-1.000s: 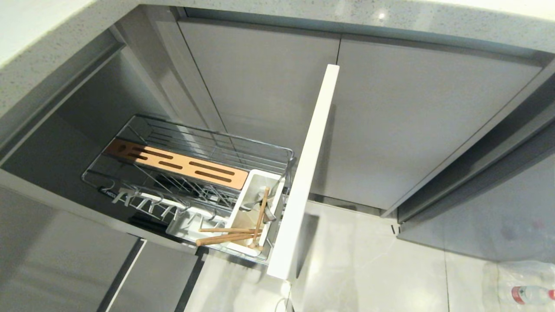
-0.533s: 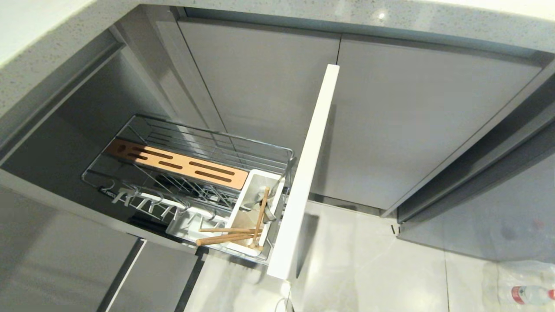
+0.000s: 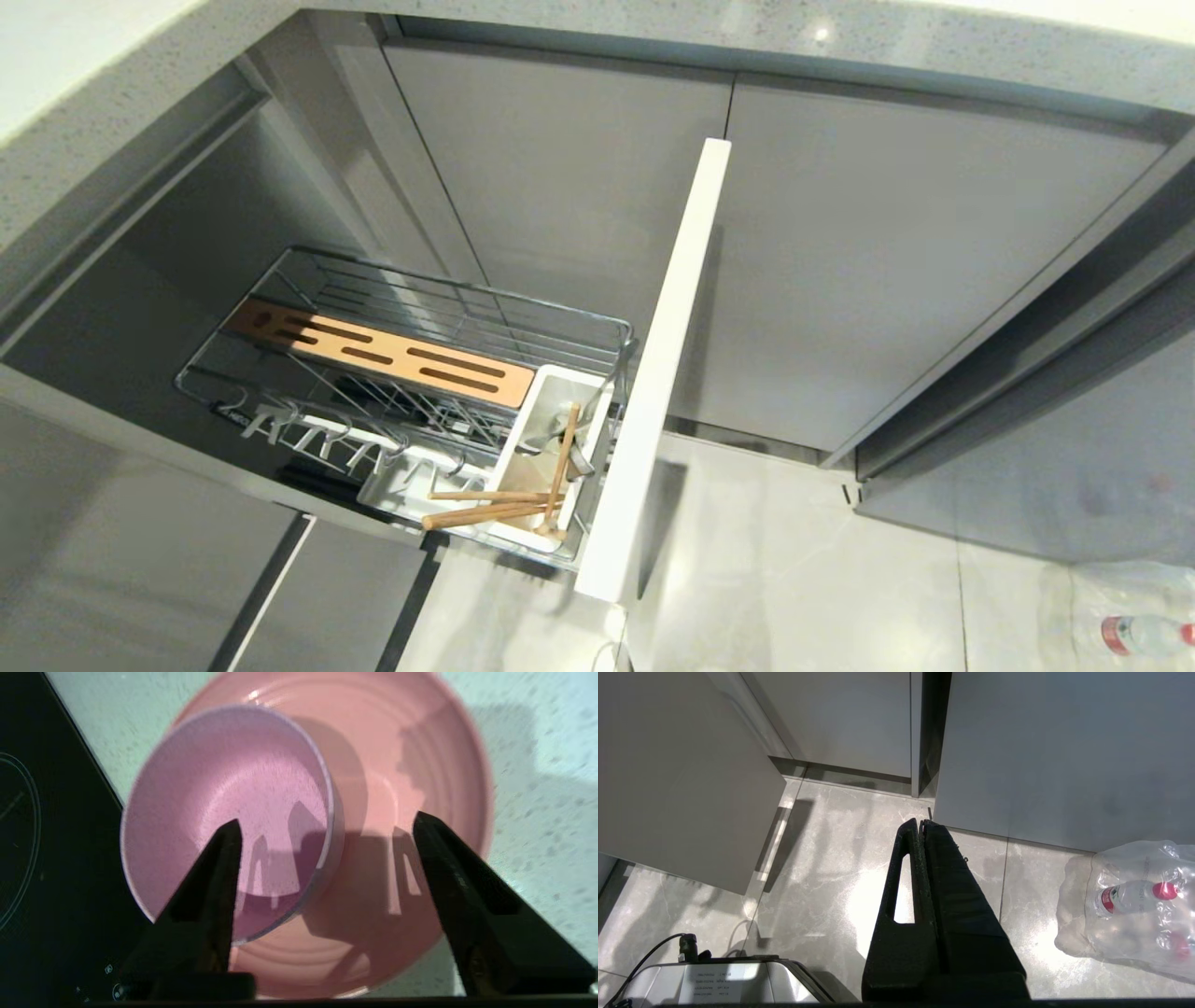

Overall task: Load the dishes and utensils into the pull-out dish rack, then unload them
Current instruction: Take the chopsticks out of the cupboard

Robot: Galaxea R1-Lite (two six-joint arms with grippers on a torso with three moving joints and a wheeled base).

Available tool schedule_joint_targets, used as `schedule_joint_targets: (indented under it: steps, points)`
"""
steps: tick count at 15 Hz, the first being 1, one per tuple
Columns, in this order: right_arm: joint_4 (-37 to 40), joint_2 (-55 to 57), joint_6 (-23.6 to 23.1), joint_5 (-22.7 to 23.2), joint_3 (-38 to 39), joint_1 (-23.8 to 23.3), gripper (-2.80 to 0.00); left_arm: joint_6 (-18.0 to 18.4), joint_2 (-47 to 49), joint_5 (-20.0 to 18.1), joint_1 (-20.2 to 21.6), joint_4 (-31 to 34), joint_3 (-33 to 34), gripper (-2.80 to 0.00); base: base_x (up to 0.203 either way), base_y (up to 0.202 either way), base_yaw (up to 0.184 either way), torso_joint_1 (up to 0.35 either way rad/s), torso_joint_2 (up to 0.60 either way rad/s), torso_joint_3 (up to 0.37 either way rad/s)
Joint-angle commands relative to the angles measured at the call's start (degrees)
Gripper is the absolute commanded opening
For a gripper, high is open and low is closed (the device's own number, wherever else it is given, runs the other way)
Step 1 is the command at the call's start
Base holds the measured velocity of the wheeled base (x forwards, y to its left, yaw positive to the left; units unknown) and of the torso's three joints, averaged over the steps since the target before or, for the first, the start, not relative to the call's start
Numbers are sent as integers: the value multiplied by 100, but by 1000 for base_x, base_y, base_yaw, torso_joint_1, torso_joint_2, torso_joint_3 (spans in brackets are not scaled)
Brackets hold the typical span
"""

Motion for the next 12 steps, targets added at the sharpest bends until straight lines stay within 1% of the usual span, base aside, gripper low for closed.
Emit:
schedule_joint_targets:
  steps: [1, 3, 4, 5, 6, 7, 8, 9, 10, 11, 12]
  points:
    - [-1, 2, 2, -2, 9, 1, -280, -99, -138, -10, 4, -111, -1, 0, 0, 0, 0, 0, 0, 0]
    - [-2, 2, 2, -2, 9, 1, -280, -448, -340, -24, 2, -609, 17, 0, 0, 0, 0, 0, 0, 0]
    - [-2, 2, 2, -2, 9, 1, -280, -892, -444, -39, -6, -1020, 55, 0, 0, 0, 0, 0, 0, 0]
    - [-2, 2, 2, -2, 9, 1, -280, -1248, -560, -59, -10, -1544, 146, 0, 0, 0, 0, 0, 0, 0]
    - [-2, 2, 2, -2, 9, 1, -280, -1611, -752, -104, -20, -2212, 322, 0, 0, 0, 0, 0, 0, 0]
    - [-2, 2, 2, -2, 9, 1, -280, -2049, -941, -138, -30, -2860, 489, 0, 0, 0, 0, 0, 0, 0]
    - [-2, 2, 2, -2, 9, 1, -280, -2406, -1124, -161, -44, -3298, 623, -280, 0, 0, 0, 0, 0, 0]
    - [6, 2, 2, -2, 9, 1, -280, -2604, -1292, -196, -149, -3500, 714, -280, 0, 0, 0, 0, 0, 0]
    - [-2, 2, 2, -2, 9, 1, -280, -2908, -1407, -254, -322, -3569, 743, -280, 0, 0, 0, 0, 0, 0]
    - [-2, 2, 2, -2, 9, 1, -280, -3232, -1444, -306, -427, -3692, 738, -280, 0, 0, 0, 0, 0, 0]
    - [-2, 2, 2, -2, 9, 1, -280, -3649, -1449, -346, -583, -3945, 739, -280, 0, 0, 0, 0, 0, 0]
